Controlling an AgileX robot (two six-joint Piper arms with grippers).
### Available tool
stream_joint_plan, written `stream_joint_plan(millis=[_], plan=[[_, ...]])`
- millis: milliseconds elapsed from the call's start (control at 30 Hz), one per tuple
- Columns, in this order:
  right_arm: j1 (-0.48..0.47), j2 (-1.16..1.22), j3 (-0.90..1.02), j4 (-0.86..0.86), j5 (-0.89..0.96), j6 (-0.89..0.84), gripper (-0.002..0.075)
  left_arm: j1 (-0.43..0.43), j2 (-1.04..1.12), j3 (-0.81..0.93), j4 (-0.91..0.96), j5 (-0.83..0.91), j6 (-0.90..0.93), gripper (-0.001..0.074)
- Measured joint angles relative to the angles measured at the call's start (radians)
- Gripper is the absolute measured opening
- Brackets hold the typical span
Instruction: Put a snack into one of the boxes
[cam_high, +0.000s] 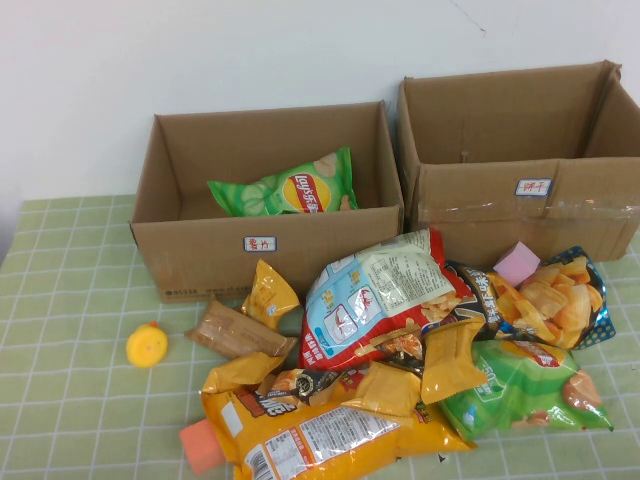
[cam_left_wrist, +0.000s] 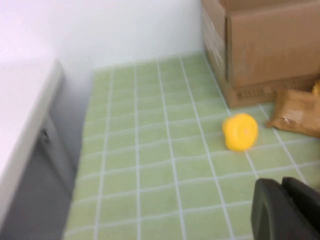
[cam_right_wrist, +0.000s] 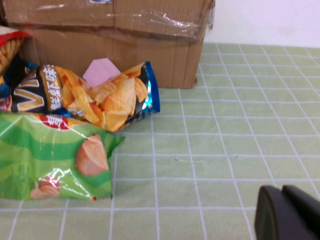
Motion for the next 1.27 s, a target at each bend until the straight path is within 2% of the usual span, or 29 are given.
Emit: stream_joint_plan(millis=[1267], plan=[[0.0, 0.0, 0.0, 0.0, 0.0, 0.0, -0.0002, 0.0, -0.001, -0.002, -0.033, 0.033, -0.002, -0.0001]])
